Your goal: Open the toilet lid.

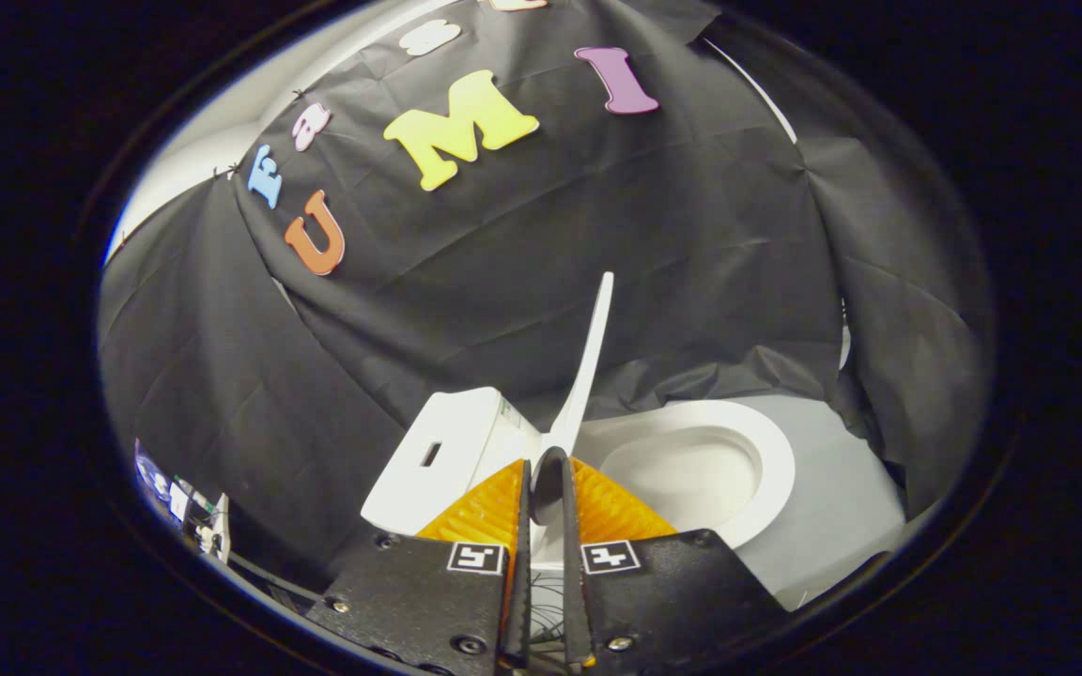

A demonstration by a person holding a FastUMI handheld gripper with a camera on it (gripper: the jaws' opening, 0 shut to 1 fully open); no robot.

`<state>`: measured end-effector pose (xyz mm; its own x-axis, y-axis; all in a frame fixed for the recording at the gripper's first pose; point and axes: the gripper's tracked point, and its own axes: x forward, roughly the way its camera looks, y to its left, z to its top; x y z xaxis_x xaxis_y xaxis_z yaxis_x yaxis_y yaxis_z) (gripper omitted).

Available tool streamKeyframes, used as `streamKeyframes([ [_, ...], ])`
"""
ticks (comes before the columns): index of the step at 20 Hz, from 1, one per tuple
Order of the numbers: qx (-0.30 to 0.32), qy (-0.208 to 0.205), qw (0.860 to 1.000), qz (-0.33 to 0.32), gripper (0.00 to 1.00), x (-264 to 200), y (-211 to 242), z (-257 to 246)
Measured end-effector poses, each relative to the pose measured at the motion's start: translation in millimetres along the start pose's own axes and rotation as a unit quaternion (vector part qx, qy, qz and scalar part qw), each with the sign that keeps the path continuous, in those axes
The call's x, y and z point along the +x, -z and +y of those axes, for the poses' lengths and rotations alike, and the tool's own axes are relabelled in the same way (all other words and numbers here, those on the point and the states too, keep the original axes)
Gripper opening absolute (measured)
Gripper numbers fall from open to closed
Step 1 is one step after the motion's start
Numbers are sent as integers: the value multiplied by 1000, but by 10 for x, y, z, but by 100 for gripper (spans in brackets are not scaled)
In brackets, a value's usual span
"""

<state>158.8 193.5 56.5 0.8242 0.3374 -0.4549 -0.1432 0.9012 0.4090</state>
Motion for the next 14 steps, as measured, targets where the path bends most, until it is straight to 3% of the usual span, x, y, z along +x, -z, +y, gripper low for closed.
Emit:
streamKeyframes([
  [14,-94,-10,995,-3,18,232,4,1165],
])
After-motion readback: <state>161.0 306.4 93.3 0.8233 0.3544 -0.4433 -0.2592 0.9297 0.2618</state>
